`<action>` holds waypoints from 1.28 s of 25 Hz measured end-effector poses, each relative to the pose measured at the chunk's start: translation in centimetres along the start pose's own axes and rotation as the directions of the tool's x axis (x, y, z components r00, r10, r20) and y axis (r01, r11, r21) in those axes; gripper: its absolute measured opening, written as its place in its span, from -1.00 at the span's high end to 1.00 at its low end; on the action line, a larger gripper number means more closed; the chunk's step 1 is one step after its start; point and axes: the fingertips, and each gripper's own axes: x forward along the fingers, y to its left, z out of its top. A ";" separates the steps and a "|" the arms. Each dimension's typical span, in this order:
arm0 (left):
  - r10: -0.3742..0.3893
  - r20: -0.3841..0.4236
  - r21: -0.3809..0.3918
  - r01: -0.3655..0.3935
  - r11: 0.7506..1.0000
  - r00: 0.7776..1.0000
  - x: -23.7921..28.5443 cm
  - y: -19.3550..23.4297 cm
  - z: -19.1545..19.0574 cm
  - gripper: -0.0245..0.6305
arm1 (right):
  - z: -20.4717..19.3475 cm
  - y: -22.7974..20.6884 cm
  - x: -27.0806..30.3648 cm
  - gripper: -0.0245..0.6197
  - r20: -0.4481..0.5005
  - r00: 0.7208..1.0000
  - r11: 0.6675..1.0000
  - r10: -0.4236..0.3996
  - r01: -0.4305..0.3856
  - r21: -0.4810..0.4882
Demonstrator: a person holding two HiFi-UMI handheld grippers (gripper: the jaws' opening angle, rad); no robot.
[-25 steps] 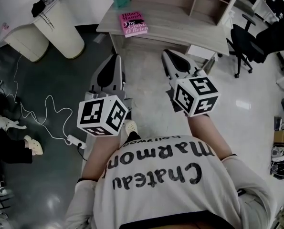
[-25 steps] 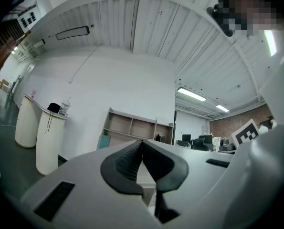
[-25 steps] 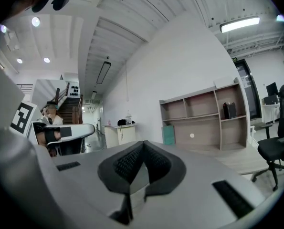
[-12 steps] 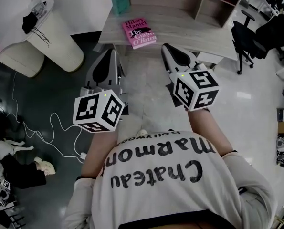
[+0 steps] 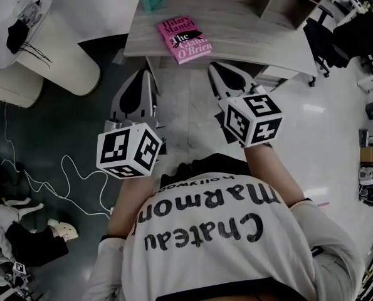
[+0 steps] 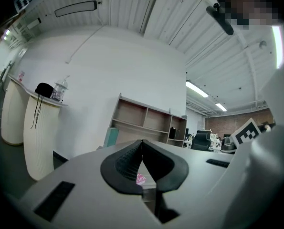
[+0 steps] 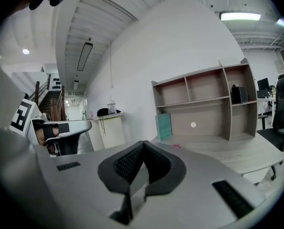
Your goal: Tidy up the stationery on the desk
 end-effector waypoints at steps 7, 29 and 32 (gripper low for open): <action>0.057 -0.057 -0.062 -0.061 0.996 0.997 1.6 4.3 -3.4 0.87 | -4.5 -0.4 5.2 0.89 -0.136 0.990 0.998 0.045 -0.040 0.037; 0.262 -0.200 -0.064 -0.279 0.958 0.944 10.2 15.3 -10.0 0.87 | -9.0 -5.7 23.4 0.89 -0.340 0.934 0.994 0.112 -0.109 0.030; 0.283 -0.226 -0.063 -0.304 0.951 0.932 9.5 16.5 -11.4 0.87 | -10.8 -5.9 25.1 0.88 -0.395 0.915 0.995 0.077 -0.097 -0.032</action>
